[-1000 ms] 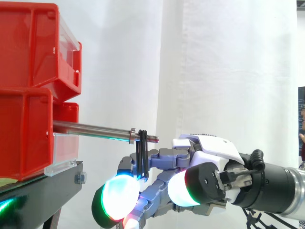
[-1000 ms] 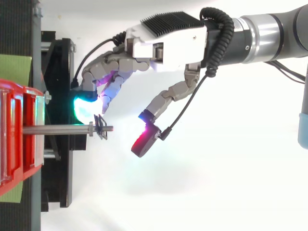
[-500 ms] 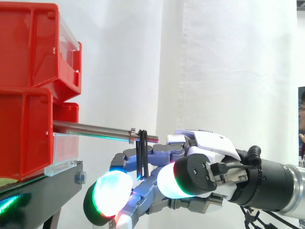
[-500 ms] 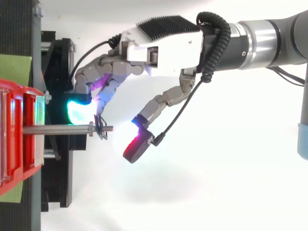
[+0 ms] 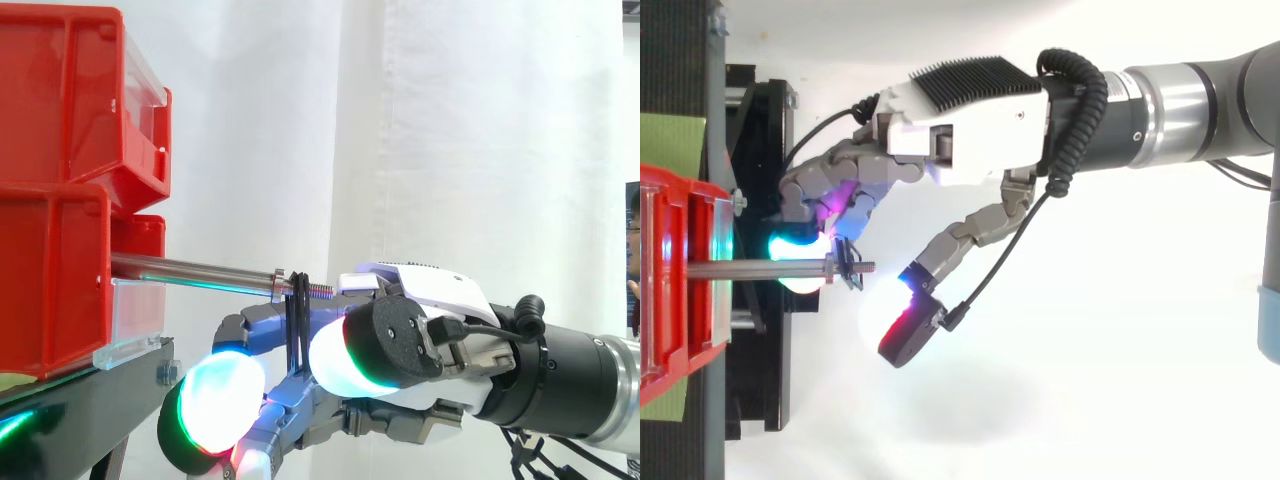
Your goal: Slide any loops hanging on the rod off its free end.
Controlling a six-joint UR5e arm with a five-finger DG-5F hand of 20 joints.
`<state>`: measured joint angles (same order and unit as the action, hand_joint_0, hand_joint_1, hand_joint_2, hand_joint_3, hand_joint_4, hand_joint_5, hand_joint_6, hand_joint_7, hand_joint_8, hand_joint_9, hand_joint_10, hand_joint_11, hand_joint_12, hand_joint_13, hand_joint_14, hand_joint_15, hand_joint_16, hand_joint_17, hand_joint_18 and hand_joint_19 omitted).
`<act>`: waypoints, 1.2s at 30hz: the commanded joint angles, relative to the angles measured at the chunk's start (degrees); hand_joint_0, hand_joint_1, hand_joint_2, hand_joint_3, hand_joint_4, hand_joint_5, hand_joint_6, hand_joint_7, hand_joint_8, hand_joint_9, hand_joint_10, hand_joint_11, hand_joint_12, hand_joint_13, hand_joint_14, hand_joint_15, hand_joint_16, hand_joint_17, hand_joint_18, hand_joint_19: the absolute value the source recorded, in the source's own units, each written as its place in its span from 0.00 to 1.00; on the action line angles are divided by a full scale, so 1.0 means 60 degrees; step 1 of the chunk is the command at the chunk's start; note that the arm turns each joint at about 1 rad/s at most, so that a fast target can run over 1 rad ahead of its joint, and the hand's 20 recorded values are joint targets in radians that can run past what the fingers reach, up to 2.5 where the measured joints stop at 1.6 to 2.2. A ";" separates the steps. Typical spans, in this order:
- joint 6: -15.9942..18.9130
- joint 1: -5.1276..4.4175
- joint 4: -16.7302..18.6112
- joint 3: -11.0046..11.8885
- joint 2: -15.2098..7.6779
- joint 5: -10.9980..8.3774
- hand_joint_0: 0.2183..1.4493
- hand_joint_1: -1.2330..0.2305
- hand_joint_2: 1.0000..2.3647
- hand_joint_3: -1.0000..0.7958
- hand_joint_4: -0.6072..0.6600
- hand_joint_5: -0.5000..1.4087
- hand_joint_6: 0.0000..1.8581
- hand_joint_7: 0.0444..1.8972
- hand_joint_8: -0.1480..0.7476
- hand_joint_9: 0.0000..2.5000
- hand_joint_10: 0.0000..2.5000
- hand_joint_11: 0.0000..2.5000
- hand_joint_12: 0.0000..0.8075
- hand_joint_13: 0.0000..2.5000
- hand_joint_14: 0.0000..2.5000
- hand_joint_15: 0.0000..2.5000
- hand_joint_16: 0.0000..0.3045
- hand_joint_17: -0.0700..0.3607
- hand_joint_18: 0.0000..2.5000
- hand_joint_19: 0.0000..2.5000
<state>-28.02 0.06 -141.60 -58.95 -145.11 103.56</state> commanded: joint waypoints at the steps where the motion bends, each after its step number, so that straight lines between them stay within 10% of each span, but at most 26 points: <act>1: 0.0027 -0.0010 -0.0013 0.0054 0.0000 -0.0004 0.31 0.39 0.00 0.30 0.69 0.21 0.27 0.60 0.50 0.39 0.00 0.10 0.35 0.32 0.00 0.08 0.09 0.30 0.22 0.09; 15: 0.0027 0.0004 0.0016 0.0054 0.0000 0.0011 0.31 0.38 0.01 0.34 0.63 0.22 0.27 0.69 0.50 0.40 0.00 0.11 0.35 0.32 0.00 0.08 0.09 0.30 0.23 0.09; 36: 0.0027 0.0004 0.0045 0.0054 0.0000 0.0099 0.29 0.38 0.01 0.35 0.62 0.18 0.46 0.51 0.51 0.39 0.00 0.14 0.39 0.32 0.00 0.09 0.11 0.33 0.23 0.11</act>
<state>-27.86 0.16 -141.47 -58.62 -145.11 104.15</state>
